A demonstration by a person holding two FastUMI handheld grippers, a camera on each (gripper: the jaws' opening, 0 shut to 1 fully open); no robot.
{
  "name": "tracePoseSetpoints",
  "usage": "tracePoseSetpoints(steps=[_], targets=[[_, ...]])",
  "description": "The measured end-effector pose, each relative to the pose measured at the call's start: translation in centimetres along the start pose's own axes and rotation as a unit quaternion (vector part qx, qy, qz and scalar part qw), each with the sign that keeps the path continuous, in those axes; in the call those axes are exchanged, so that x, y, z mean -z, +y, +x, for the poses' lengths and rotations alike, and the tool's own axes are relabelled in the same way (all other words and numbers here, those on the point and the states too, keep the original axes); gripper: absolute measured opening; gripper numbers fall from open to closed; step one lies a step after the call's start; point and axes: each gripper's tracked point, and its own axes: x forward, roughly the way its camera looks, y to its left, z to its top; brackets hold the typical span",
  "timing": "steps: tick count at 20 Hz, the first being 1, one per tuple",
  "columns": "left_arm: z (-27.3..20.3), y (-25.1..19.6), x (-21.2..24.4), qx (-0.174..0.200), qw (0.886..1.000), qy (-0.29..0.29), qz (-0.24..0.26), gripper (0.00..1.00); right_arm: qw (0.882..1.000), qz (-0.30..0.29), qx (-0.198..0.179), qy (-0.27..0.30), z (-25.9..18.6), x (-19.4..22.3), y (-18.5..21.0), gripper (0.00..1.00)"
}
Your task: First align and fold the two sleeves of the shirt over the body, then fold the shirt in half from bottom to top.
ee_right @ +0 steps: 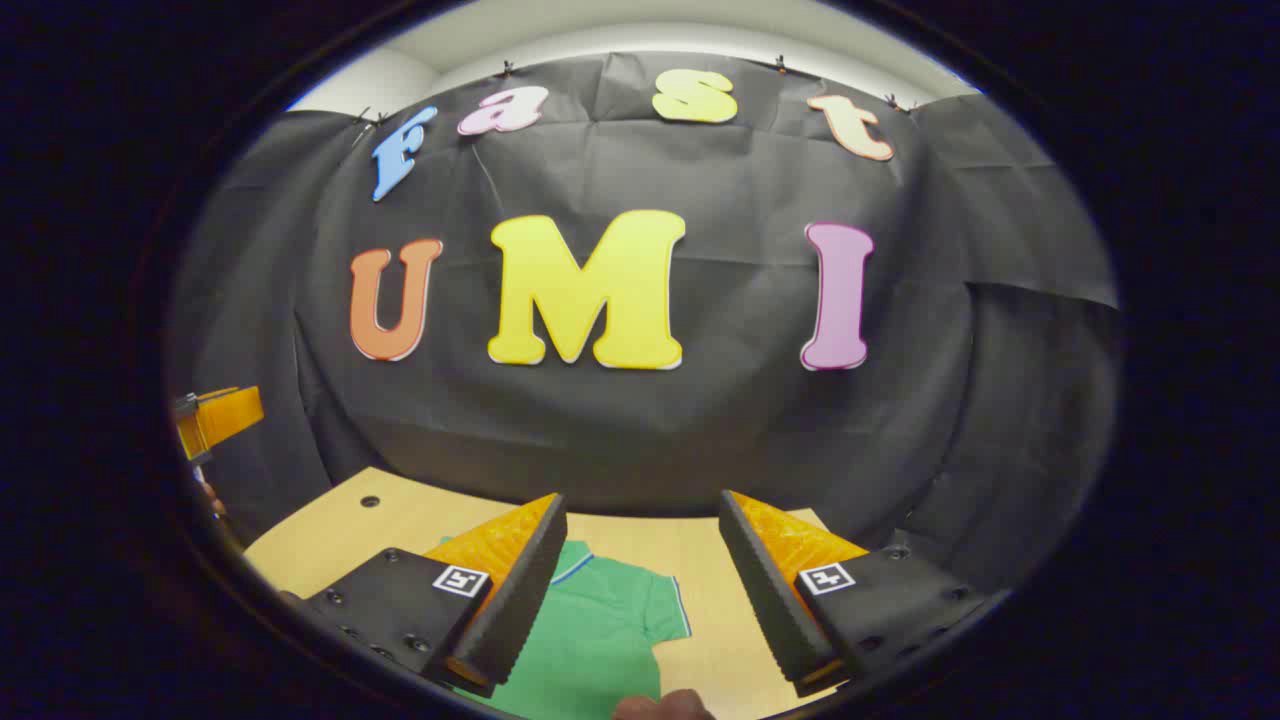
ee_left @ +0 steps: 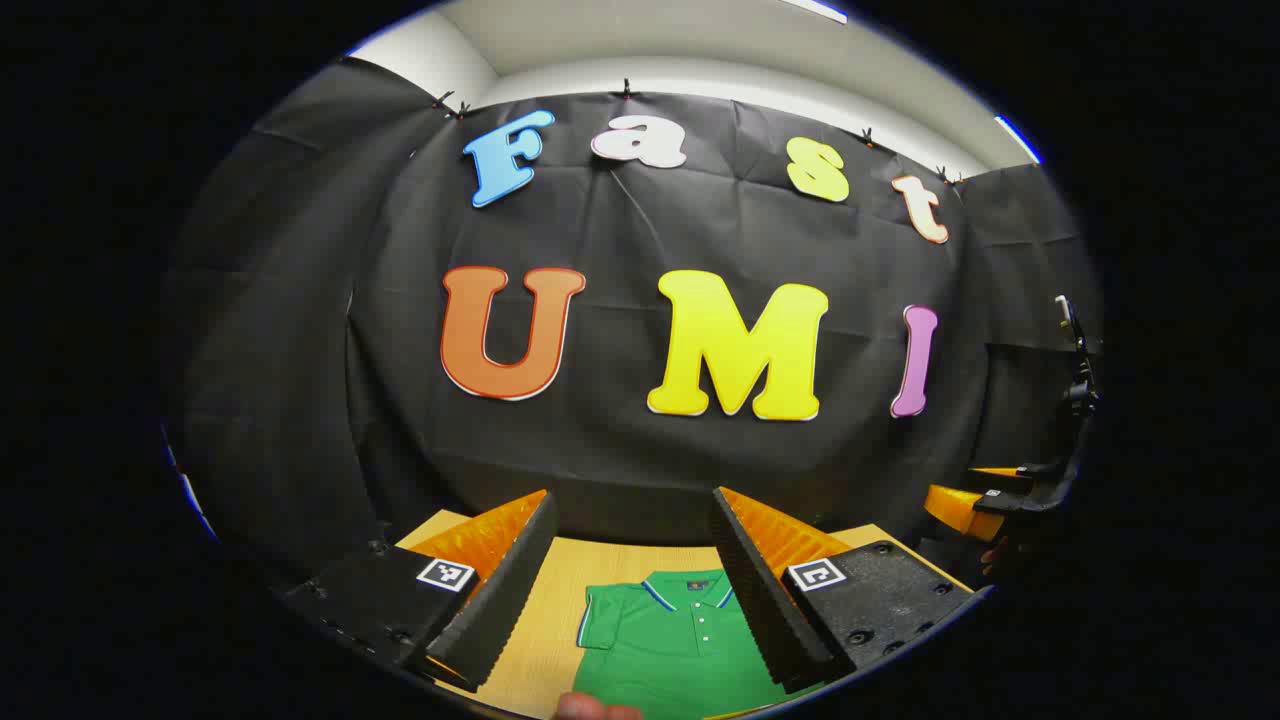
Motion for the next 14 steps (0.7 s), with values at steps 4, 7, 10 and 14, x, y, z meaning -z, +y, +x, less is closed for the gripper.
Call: tracePoseSetpoints(steps=[4, 7, 10, 14], targets=[[0.6, -0.9, 2.2, -0.001, 1.0, 0.029, -0.002, 0.98, 0.998, -0.017, -0.012, 0.061, 4.5, 5.8, -1.6, 0.94], [0.7, -1.1, 3.0, -0.005, 0.999, 0.04, -0.003, 0.98, 0.995, -0.021, -0.02, 0.092, 7.9, 9.1, -2.3, 0.97], [0.9, -1.2, 3.9, -0.009, 0.999, 0.052, -0.001, 0.98, 0.991, -0.022, -0.023, 0.129, 11.4, 13.0, -2.9, 0.94], [1.1, -1.2, 4.7, -0.014, 0.998, 0.063, 0.002, 0.98, 0.983, -0.018, -0.02, 0.179, 15.3, 18.1, -3.6, 0.97]])
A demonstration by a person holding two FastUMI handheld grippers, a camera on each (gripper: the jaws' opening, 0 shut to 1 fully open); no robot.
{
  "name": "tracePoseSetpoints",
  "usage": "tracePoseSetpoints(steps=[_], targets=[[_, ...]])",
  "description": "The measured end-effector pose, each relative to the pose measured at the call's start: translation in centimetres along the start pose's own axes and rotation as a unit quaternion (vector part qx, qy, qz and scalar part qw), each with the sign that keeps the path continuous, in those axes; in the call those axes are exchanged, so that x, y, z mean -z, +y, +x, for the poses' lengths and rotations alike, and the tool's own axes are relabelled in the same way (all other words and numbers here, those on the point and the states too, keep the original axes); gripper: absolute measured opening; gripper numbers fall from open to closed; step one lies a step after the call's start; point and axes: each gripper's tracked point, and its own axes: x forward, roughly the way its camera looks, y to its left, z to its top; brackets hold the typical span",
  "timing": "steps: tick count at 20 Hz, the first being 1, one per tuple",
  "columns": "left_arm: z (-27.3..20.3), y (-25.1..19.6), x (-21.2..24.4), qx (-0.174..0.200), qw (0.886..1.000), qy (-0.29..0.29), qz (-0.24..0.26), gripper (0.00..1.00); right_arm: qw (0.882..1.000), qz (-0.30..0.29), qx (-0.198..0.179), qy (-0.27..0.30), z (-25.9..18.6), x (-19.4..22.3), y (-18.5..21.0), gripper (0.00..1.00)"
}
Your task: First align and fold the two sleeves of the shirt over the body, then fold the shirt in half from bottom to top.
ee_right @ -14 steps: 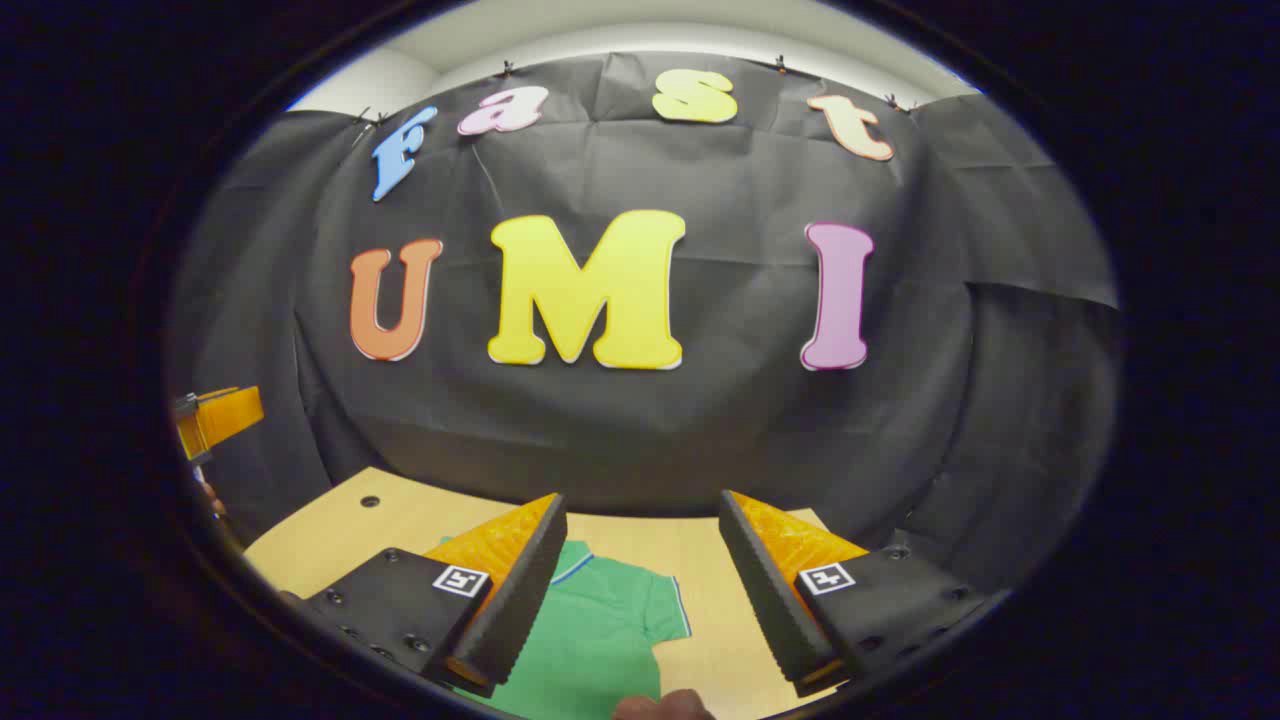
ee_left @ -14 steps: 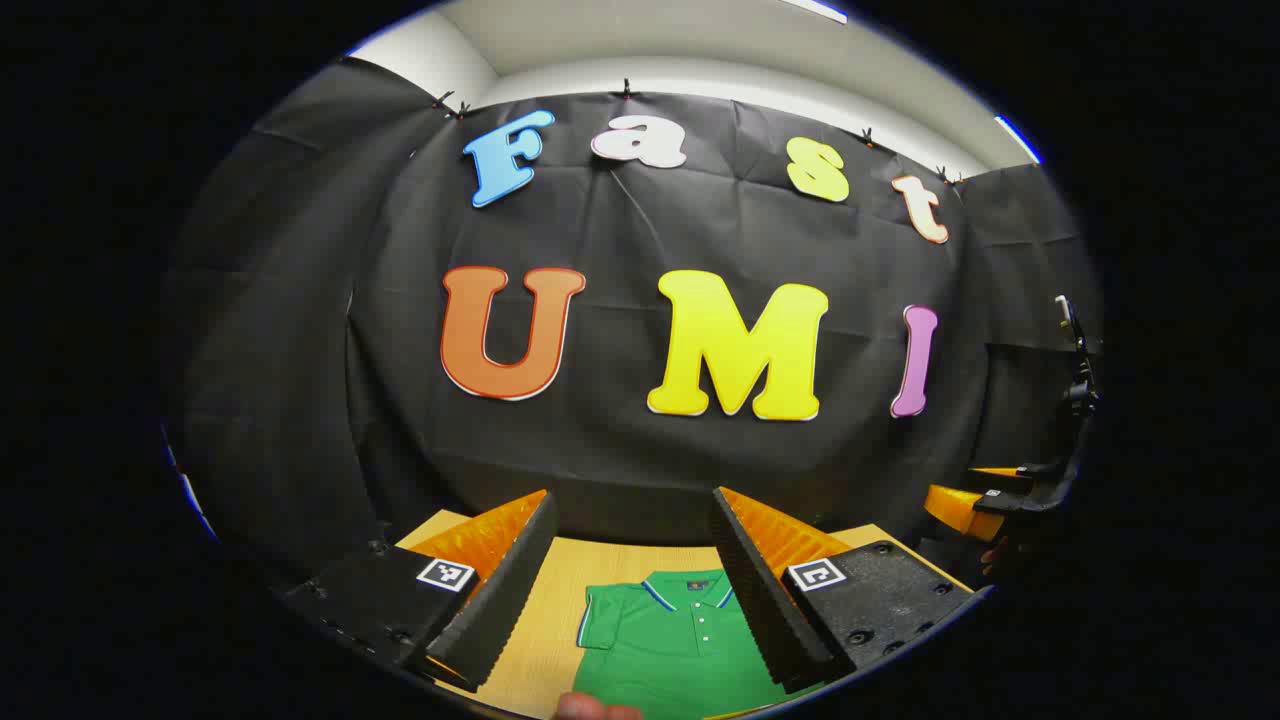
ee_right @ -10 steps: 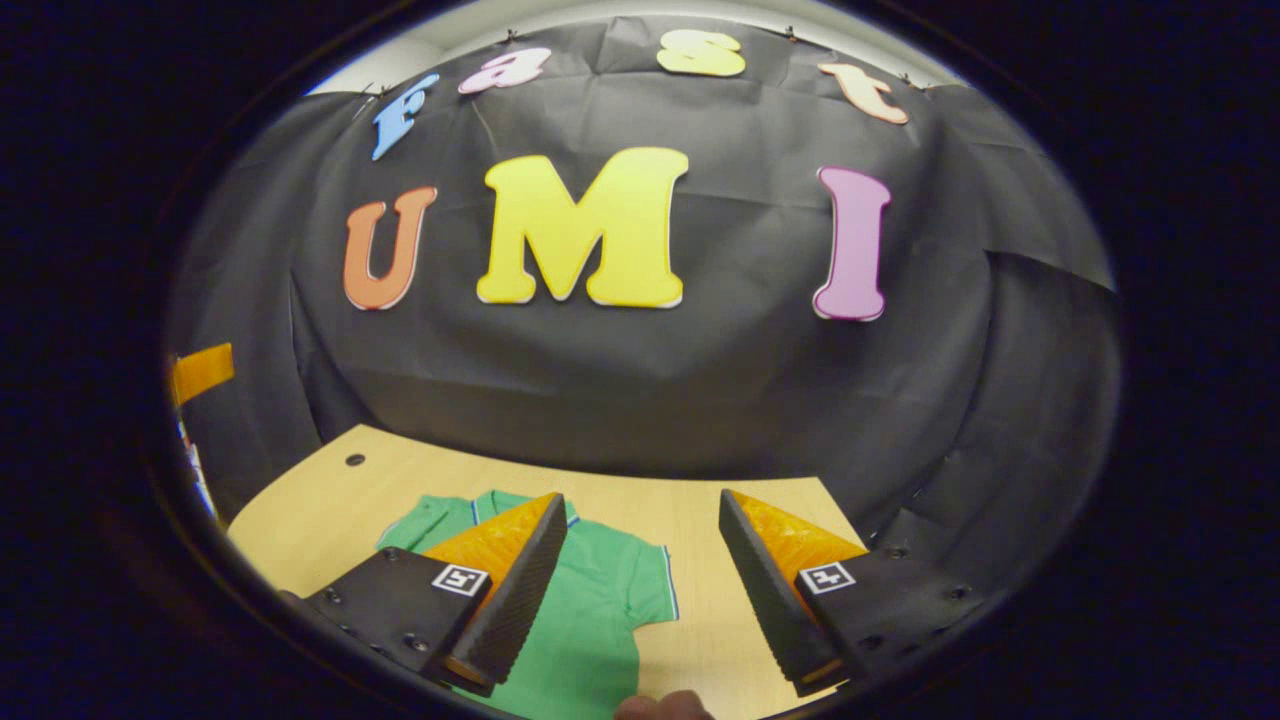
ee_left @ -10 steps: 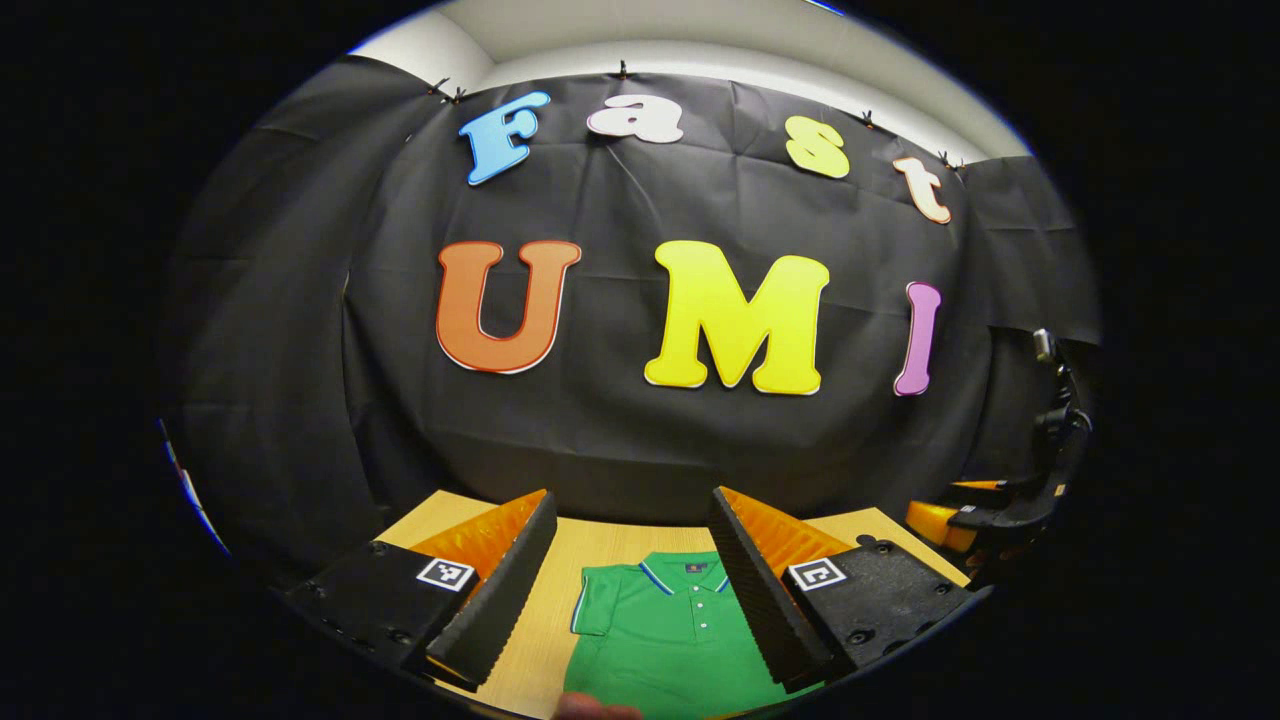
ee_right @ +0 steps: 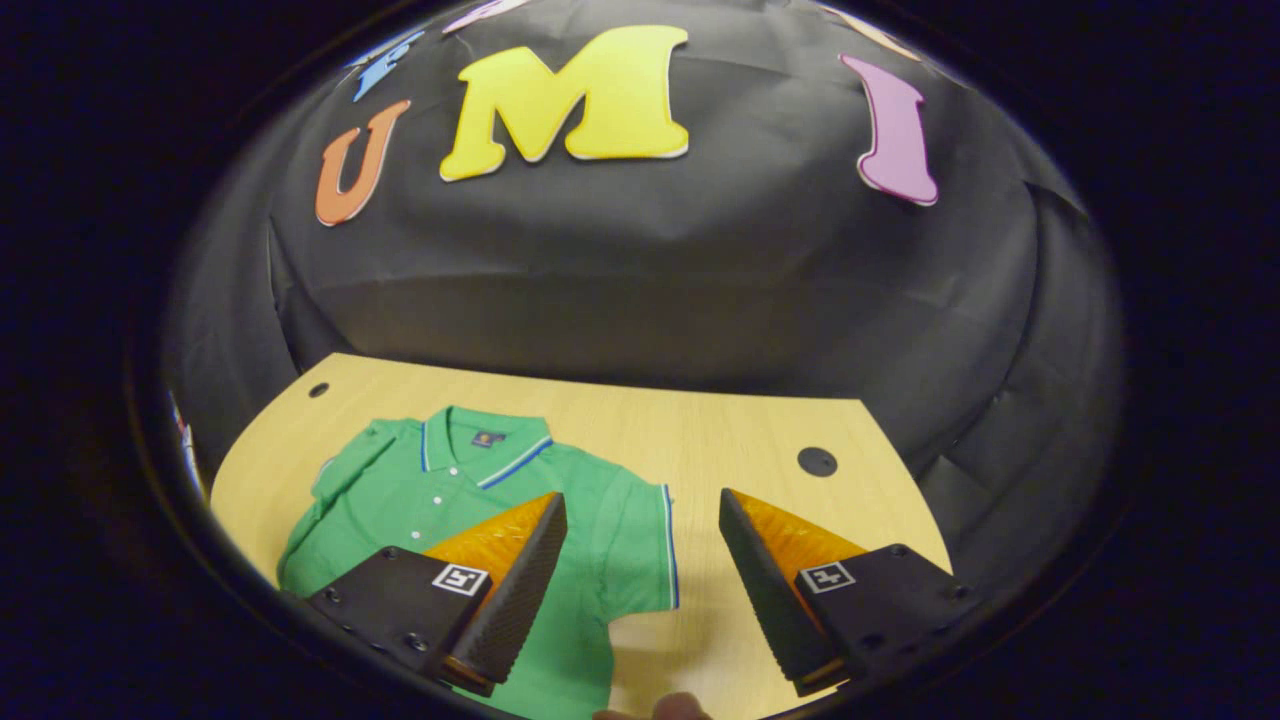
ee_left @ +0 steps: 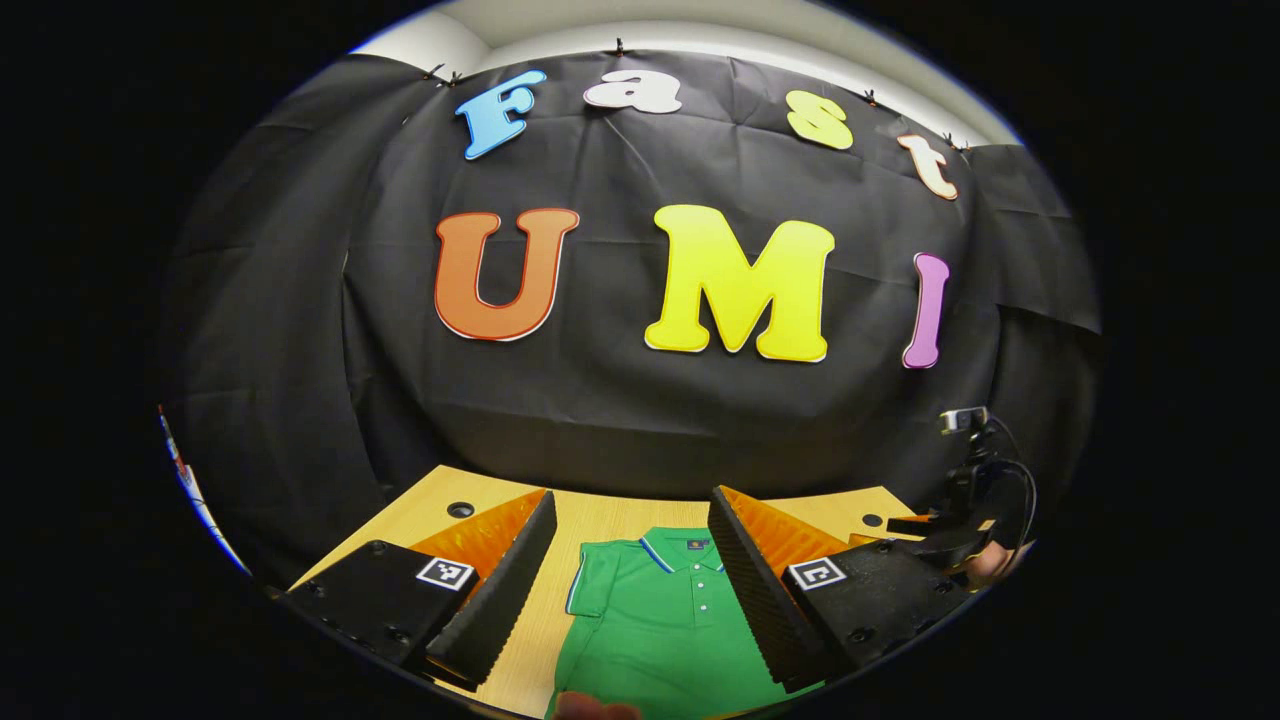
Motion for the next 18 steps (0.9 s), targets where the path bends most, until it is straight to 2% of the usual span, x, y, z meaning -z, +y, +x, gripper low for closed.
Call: tracePoseSetpoints(steps=[1, 2, 9, 10, 11, 13, 15, 17, 18], targets=[[0.0, 0.0, 0.4, -0.001, 1.0, 0.004, 0.0, 0.98, 1.0, 0.004, 0.0, 0.011, 1.0, 0.6, 0.0, 0.94], [0.1, 0.1, 0.6, -0.002, 1.0, 0.008, 0.001, 0.98, 1.0, 0.01, -0.001, 0.023, 2.2, 1.4, 0.0, 0.97], [0.2, 0.9, 1.9, -0.017, 1.0, 0.023, -0.002, 0.98, 0.998, 0.016, 0.008, 0.067, 7.6, 4.1, 0.1, 0.97], [0.3, 1.1, 2.0, -0.019, 0.999, 0.026, -0.004, 0.98, 0.997, 0.017, 0.01, 0.072, 7.8, 4.3, 0.1, 0.94], [0.2, 1.3, 2.2, -0.021, 0.999, 0.027, -0.005, 0.98, 0.997, 0.02, 0.011, 0.074, 8.3, 4.5, 0.0, 0.96], [0.1, 1.5, 2.5, -0.024, 0.999, 0.03, -0.008, 0.98, 0.996, 0.028, 0.01, 0.084, 9.1, 4.7, -0.1, 0.88], [0.0, 1.7, 2.9, -0.027, 0.999, 0.034, -0.006, 0.98, 0.996, 0.029, 0.01, 0.088, 9.5, 5.1, 0.0, 0.9], [-0.3, 1.8, 3.1, -0.028, 0.999, 0.039, -0.004, 0.98, 0.995, 0.026, 0.014, 0.095, 10.3, 5.6, -0.3, 0.84], [-0.4, 1.8, 3.1, -0.029, 0.999, 0.039, -0.004, 0.98, 0.995, 0.027, 0.015, 0.1, 10.6, 6.0, -0.4, 0.84]])
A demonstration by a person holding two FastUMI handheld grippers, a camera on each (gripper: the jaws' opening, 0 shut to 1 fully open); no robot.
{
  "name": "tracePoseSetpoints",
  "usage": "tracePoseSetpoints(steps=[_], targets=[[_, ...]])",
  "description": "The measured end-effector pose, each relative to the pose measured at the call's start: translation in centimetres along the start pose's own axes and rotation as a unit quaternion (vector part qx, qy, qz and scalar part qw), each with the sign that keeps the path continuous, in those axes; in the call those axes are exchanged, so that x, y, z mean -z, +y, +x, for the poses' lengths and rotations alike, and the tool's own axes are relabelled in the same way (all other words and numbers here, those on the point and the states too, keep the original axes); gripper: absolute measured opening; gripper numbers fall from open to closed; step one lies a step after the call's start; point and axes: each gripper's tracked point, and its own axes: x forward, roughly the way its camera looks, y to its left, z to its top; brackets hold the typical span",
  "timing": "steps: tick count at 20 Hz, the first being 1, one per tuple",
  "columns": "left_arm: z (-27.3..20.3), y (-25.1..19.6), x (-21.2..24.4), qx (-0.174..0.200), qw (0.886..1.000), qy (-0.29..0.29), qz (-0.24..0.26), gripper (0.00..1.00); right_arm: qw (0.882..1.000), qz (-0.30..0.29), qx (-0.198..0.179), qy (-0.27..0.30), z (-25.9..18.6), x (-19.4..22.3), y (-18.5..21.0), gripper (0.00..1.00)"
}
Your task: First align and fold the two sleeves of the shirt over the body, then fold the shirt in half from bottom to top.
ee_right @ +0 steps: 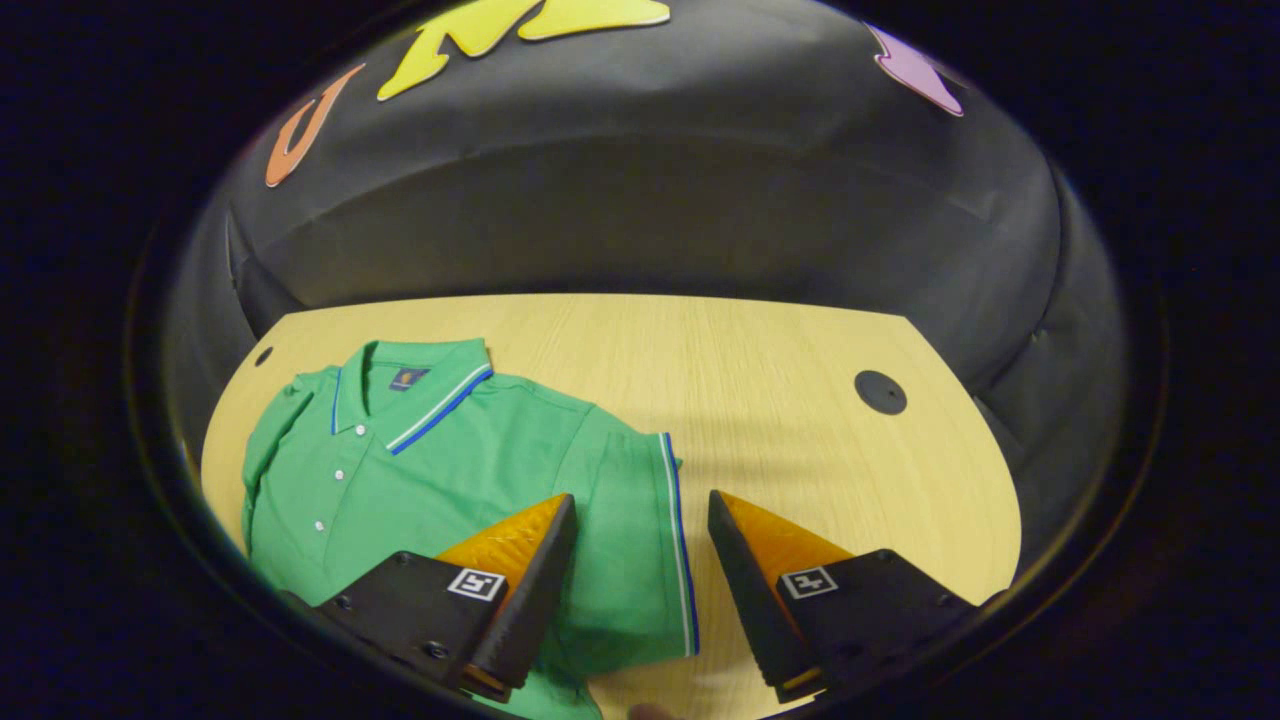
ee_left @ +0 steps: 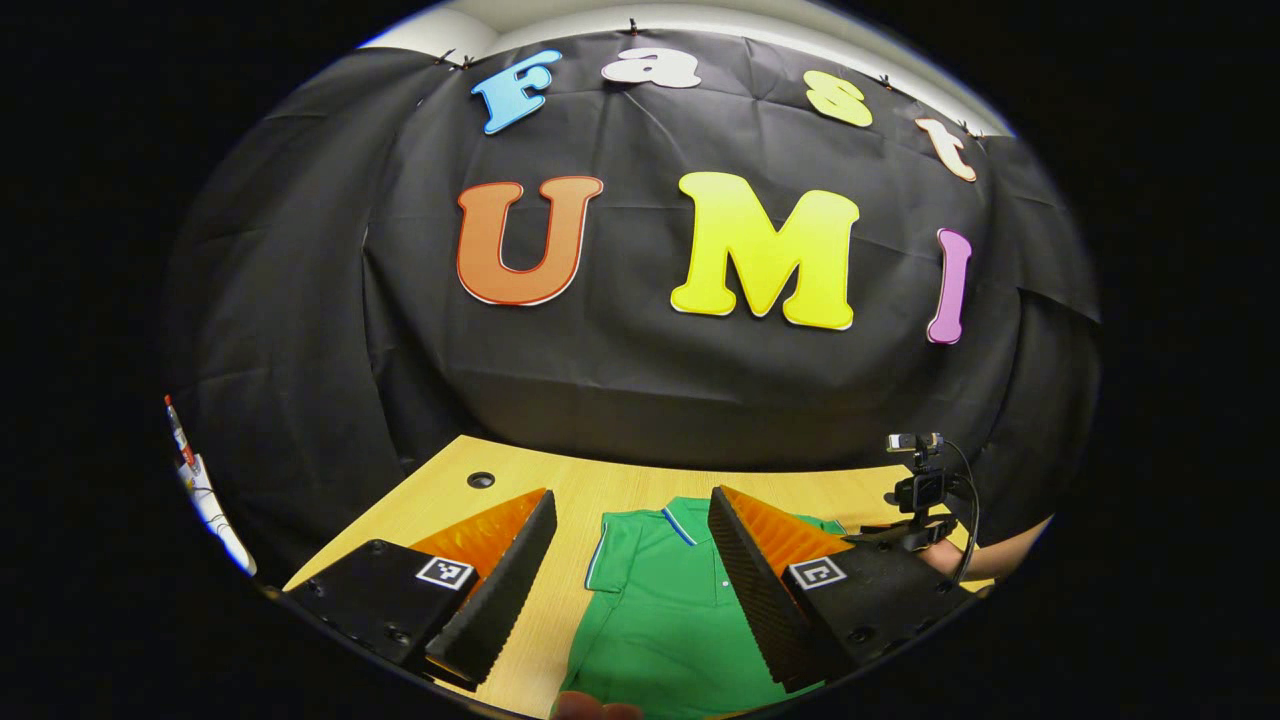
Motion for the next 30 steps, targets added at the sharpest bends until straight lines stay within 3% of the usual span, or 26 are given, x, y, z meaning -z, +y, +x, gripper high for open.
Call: tracePoseSetpoints(steps=[3, 5, 10, 13, 16, 17, 19, 30], targets=[[-0.4, 0.3, 0.2, -0.004, 1.0, 0.001, 0.004, 0.98, 1.0, 0.009, -0.005, 0.003, 0.5, 0.2, 0.2, 0.84], [-0.9, 0.6, 0.3, -0.008, 1.0, 0.001, 0.006, 0.98, 1.0, 0.008, -0.003, 0.004, 0.6, 0.2, 0.2, 0.79], [-1.9, 1.6, 0.0, -0.02, 1.0, -0.003, 0.008, 0.98, 1.0, 0.015, -0.007, -0.001, 0.4, 0.0, -0.1, 0.82], [-2.5, 2.2, 0.3, -0.026, 1.0, -0.001, 0.002, 0.98, 1.0, 0.017, -0.015, -0.01, 0.9, 0.2, -0.2, 0.61], [-2.9, 2.8, 0.4, -0.03, 1.0, -0.001, 0.003, 0.98, 1.0, 0.018, -0.01, -0.006, 0.8, 0.1, 0.1, 0.12], [-3.2, 3.0, 0.2, -0.031, 1.0, -0.003, 0.003, 0.98, 1.0, 0.018, -0.015, -0.002, 1.0, 0.0, 0.5, 0.16], [-3.4, 3.4, 0.1, -0.032, 0.999, -0.006, 0.004, 0.98, 1.0, 0.021, -0.01, 0.005, 0.5, -0.1, 0.9, 0.04], [-4.0, 5.3, 0.4, -0.028, 0.999, -0.013, -0.022, 0.98, 0.999, 0.031, 0.006, -0.042, -4.7, -5.2, 3.9, 0.04]])
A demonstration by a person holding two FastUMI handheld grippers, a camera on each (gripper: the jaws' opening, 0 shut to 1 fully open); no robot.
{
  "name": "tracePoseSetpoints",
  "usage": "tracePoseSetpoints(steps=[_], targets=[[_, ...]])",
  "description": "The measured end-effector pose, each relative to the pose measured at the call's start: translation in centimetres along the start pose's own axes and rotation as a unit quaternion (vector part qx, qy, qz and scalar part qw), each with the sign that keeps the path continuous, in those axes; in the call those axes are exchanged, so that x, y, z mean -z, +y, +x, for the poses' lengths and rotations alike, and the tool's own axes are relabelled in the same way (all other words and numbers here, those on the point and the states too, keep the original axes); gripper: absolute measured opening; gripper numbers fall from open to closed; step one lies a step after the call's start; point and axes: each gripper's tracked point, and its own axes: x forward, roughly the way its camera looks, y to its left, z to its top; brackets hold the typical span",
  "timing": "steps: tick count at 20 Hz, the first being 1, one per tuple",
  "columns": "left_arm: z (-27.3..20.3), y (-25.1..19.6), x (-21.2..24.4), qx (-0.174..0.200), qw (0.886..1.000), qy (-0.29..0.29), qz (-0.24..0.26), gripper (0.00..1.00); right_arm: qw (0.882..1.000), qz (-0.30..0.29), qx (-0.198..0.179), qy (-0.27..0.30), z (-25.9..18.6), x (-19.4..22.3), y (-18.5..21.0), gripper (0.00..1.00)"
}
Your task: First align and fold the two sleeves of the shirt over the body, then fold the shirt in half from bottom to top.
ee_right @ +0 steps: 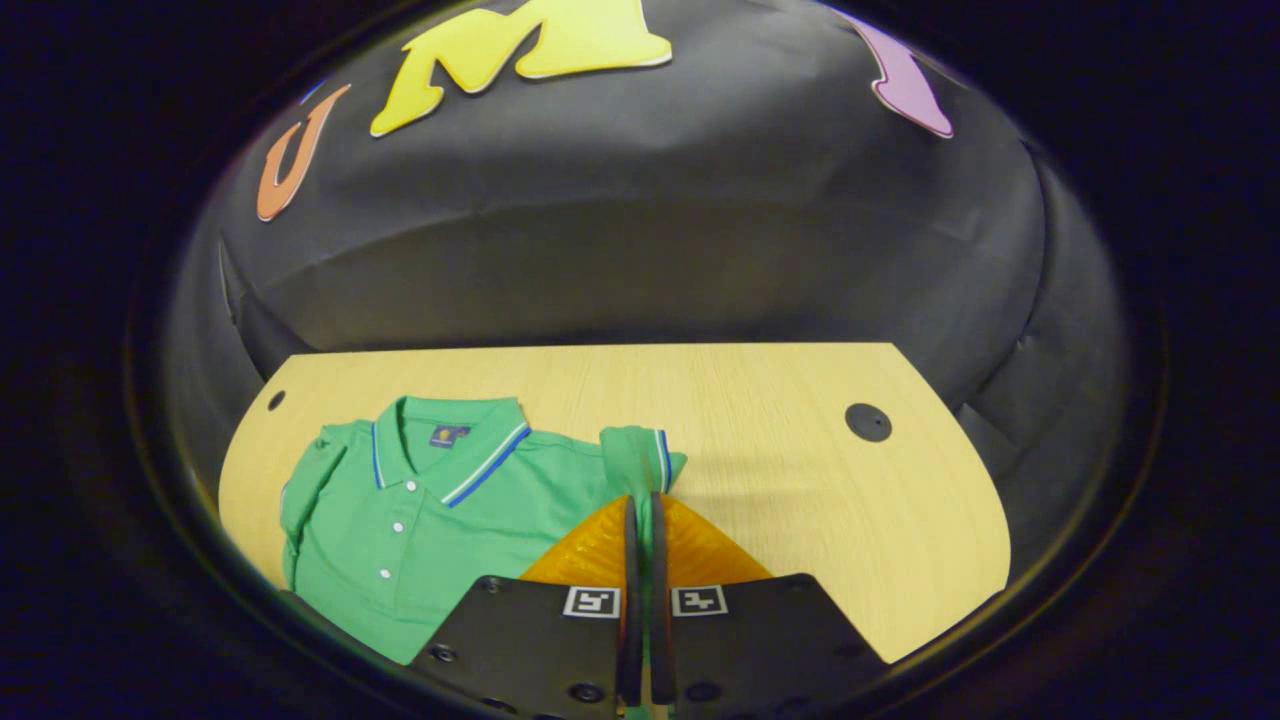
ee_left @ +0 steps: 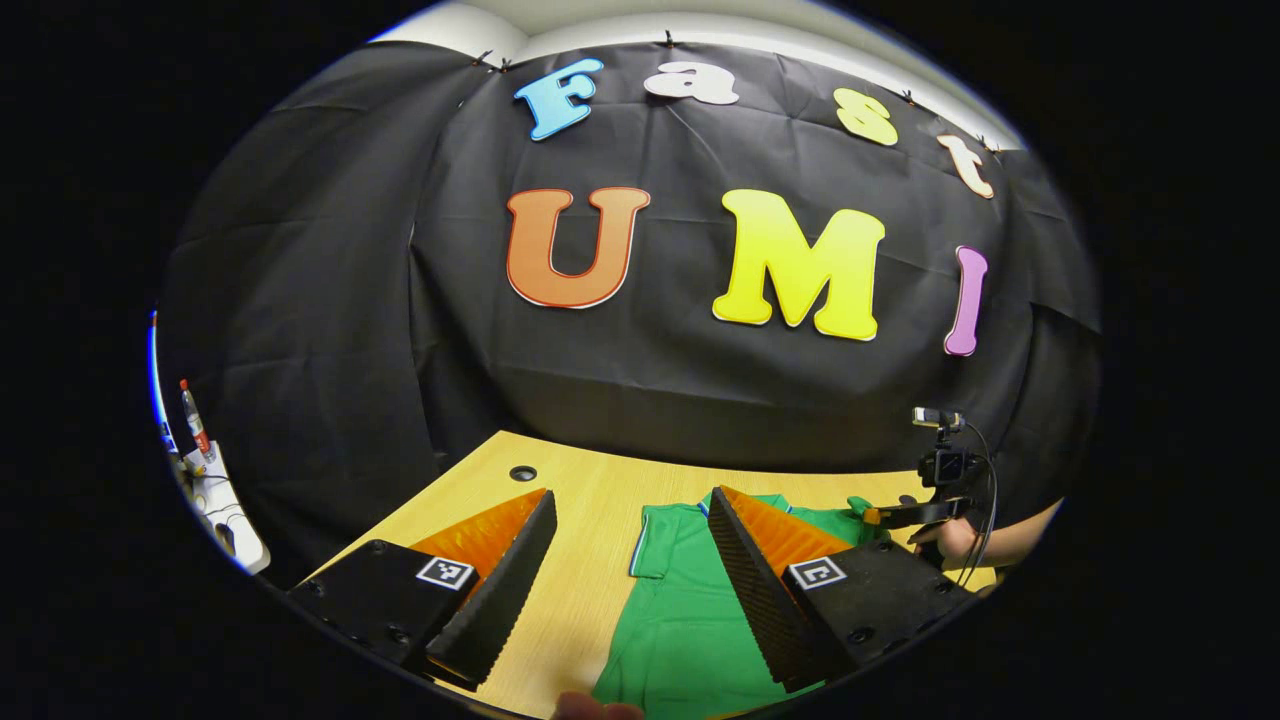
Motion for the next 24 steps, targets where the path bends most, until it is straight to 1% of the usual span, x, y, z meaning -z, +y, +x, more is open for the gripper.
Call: tracePoseSetpoints(steps=[1, 2, 3, 4, 5, 6, 7, 8, 9, 10, 11, 12, 13, 14, 16, 17, 18, 19, 20, 21, 22, 23, 24], targets=[[-0.1, 0.3, 0.1, -0.001, 1.0, 0.0, -0.003, 0.98, 1.0, 0.001, -0.003, -0.001, -0.3, -0.2, 1.0, 0.0], [-0.1, 0.8, 0.3, -0.002, 1.0, 0.002, -0.006, 0.98, 1.0, -0.002, -0.005, -0.003, -0.3, -0.4, 2.0, 0.04], [-0.2, 1.2, 0.6, -0.004, 1.0, 0.003, -0.009, 0.98, 1.0, -0.006, -0.004, -0.003, -0.3, -0.6, 3.0, 0.0], [-0.3, 1.8, 0.6, -0.007, 1.0, 0.005, -0.011, 0.98, 1.0, -0.007, -0.006, -0.001, -0.3, -0.5, 4.2, 0.04], [-0.6, 2.5, 0.5, -0.01, 1.0, 0.005, -0.013, 0.98, 1.0, -0.009, -0.006, 0.001, -0.2, -0.3, 5.4, 0.0], [-0.6, 3.2, 0.5, -0.013, 1.0, 0.005, -0.014, 0.98, 1.0, -0.012, -0.005, 0.002, -0.1, -0.2, 6.5, 0.04], [-0.8, 4.0, 0.6, -0.017, 1.0, 0.005, -0.014, 0.98, 1.0, -0.015, -0.006, 0.003, 0.0, 0.0, 7.7, 0.0], [-1.0, 4.7, 0.6, -0.021, 1.0, 0.006, -0.015, 0.98, 1.0, -0.018, -0.006, 0.006, 0.2, 0.3, 8.8, 0.04], [-1.0, 5.4, 0.7, -0.024, 1.0, 0.008, -0.015, 0.98, 1.0, -0.021, -0.008, 0.009, 0.4, 0.6, 9.9, 0.04], [-1.1, 6.1, 0.8, -0.027, 0.999, 0.01, -0.016, 0.98, 1.0, -0.026, -0.008, 0.013, 0.7, 1.0, 10.9, 0.0], [-1.3, 6.8, 0.8, -0.03, 0.999, 0.011, -0.017, 0.98, 0.999, -0.029, -0.008, 0.018, 0.9, 1.4, 11.8, 0.0], [-1.4, 7.4, 1.0, -0.032, 0.999, 0.014, -0.017, 0.98, 0.999, -0.03, -0.005, 0.024, 1.1, 1.8, 12.5, 0.04], [-1.5, 7.8, 1.2, -0.033, 0.999, 0.016, -0.017, 0.98, 0.999, -0.028, -0.008, 0.034, 1.3, 2.4, 13.2, 0.06], [-1.5, 8.2, 1.3, -0.033, 0.999, 0.019, -0.018, 0.98, 0.999, -0.02, -0.019, 0.042, 1.2, 2.9, 14.2, 0.09], [-1.3, 8.8, 1.5, -0.033, 0.999, 0.022, -0.019, 0.98, 0.998, 0.003, -0.046, 0.048, 0.4, 3.0, 15.6, 0.26], [-1.3, 9.0, 1.4, -0.032, 0.999, 0.021, -0.021, 0.98, 0.998, 0.01, -0.052, 0.042, 0.0, 2.8, 15.8, 0.25], [-1.1, 9.0, 1.4, -0.029, 0.999, 0.022, -0.022, 0.98, 0.998, 0.011, -0.053, 0.034, -0.6, 2.4, 15.7, 0.38], [-0.9, 8.8, 1.6, -0.024, 0.999, 0.022, -0.024, 0.98, 0.998, 0.01, -0.052, 0.026, -1.2, 1.8, 15.3, 0.36], [-0.7, 8.6, 1.6, -0.018, 0.999, 0.022, -0.026, 0.98, 0.999, 0.008, -0.05, 0.018, -1.9, 1.3, 14.9, 0.46], [-0.4, 8.2, 1.6, -0.009, 0.999, 0.022, -0.027, 0.98, 0.999, 0.006, -0.049, 0.009, -2.8, 0.7, 14.2, 0.5], [-0.1, 7.8, 1.7, 0.002, 0.999, 0.021, -0.027, 0.98, 0.999, 0.006, -0.049, 0.0, -3.9, 0.1, 13.8, 0.6], [0.5, 7.3, 1.8, 0.014, 0.999, 0.02, -0.026, 0.98, 0.999, 0.004, -0.043, -0.011, -5.1, -0.4, 13.0, 0.69], [1.1, 6.8, 1.9, 0.026, 0.999, 0.021, -0.025, 0.98, 0.999, 0.002, -0.04, -0.022, -6.5, -0.9, 12.0, 0.74]])
